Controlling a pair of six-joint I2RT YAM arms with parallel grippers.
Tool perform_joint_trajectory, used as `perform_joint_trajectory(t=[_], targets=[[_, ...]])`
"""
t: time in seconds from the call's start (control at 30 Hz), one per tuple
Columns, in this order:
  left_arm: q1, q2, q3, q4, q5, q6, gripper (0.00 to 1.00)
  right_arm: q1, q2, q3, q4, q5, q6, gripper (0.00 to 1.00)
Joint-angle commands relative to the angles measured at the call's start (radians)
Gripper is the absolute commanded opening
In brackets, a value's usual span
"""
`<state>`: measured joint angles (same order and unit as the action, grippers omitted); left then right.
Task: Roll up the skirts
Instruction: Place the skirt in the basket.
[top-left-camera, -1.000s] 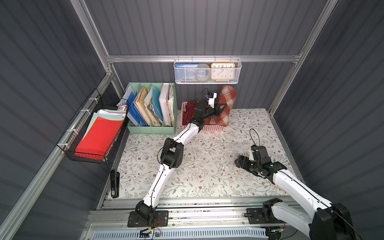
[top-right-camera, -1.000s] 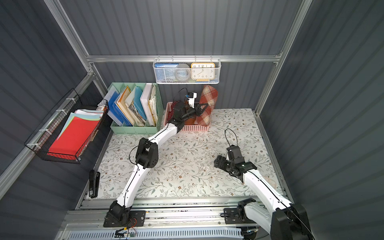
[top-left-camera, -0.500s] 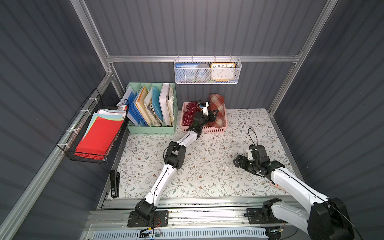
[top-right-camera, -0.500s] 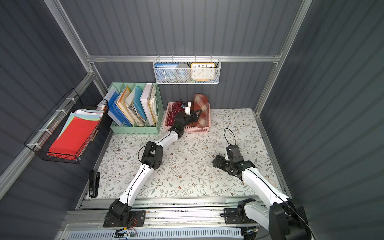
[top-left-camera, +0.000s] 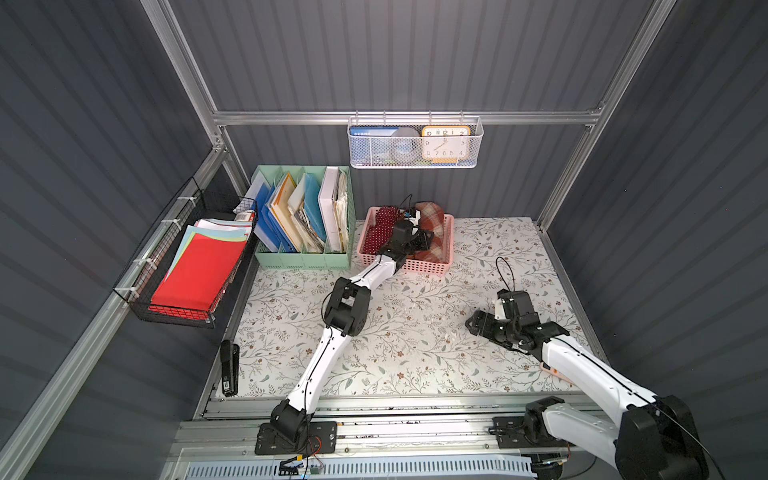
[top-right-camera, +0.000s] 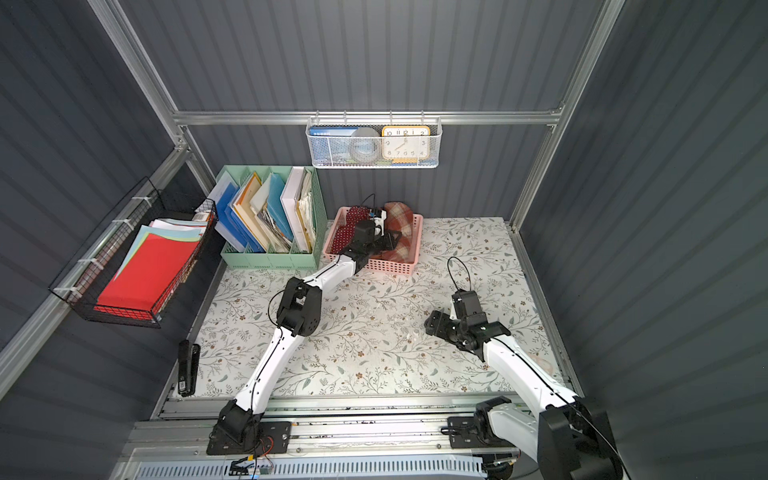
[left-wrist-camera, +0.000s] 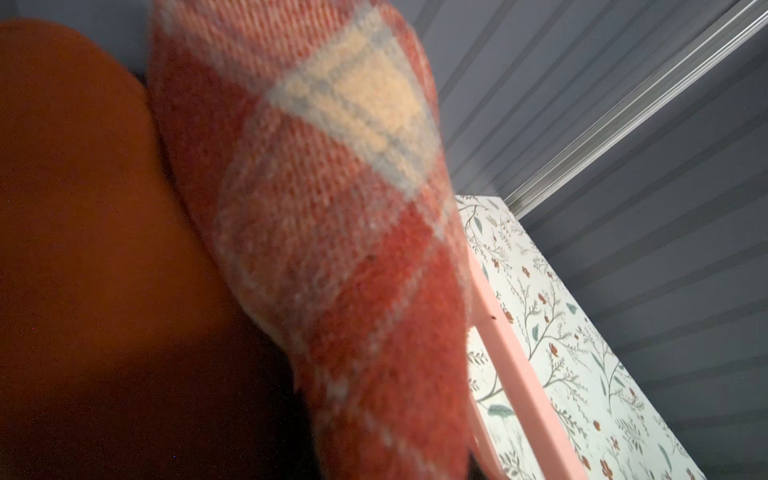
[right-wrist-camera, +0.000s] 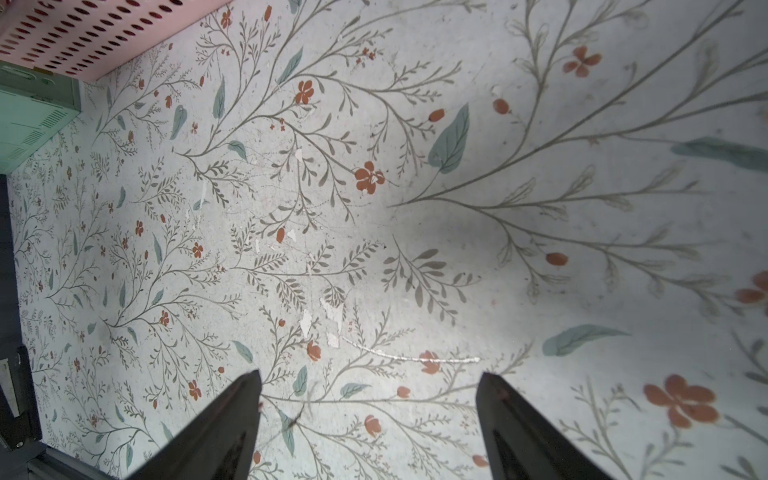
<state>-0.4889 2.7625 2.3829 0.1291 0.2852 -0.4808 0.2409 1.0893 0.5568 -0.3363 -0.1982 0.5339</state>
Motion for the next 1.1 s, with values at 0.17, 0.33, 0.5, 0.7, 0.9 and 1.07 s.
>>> perform_joint_trajectory(t=[0.17,0.33,0.5,0.7,0.9,1.07], targets=[[-0.092,-0.109,-0.205,-0.233,0.051,0.131,0.0,-0.005,-0.032,-0.019,0.0,-0.013,-0.004,0.86],[-0.085,-0.035,-0.123,-0.332,0.046,0.133,0.0,-0.005,-0.034,-0.02,-0.002,-0.015,-0.003,0.86],[-0.054,-0.11,-0.216,-0.29,0.04,0.119,0.39,-0.005,-0.038,-0.02,-0.014,-0.003,0.0,0.86],[-0.053,-0.25,-0.303,-0.285,0.012,0.203,1.0,-0.005,-0.027,-0.011,-0.036,0.055,0.004,0.87],[-0.053,-0.371,-0.31,-0.274,0.025,0.286,1.0,-0.005,-0.046,-0.004,-0.05,0.083,0.003,0.87],[-0.053,-0.387,-0.218,-0.35,0.0,0.333,1.0,-0.005,-0.055,-0.007,-0.063,0.092,0.007,0.87]])
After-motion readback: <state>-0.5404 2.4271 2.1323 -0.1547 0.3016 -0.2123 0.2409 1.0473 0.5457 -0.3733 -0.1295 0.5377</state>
